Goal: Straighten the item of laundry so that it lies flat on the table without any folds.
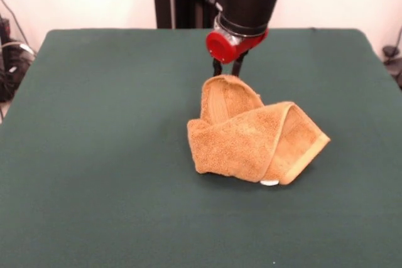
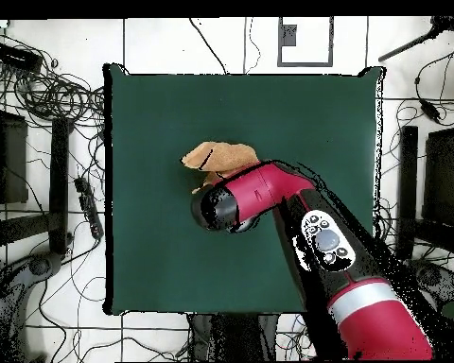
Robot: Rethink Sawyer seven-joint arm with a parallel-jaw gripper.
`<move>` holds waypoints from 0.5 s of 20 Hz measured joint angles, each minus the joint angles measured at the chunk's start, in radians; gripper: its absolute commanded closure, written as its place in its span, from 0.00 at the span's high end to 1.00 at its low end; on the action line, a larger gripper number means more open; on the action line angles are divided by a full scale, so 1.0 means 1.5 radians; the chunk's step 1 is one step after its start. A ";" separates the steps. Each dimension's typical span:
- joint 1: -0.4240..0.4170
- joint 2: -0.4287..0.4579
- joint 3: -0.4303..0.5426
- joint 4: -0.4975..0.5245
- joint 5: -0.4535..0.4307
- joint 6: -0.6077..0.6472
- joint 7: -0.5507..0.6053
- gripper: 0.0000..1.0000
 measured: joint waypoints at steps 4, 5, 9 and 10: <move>0.000 -0.014 0.000 -0.003 -0.001 0.000 0.000 1.00; 0.001 -0.016 -0.001 -0.005 -0.002 0.000 0.000 1.00; 0.003 -0.026 -0.001 -0.011 -0.011 0.000 0.000 1.00; 0.003 -0.029 -0.001 -0.012 -0.014 0.001 0.000 1.00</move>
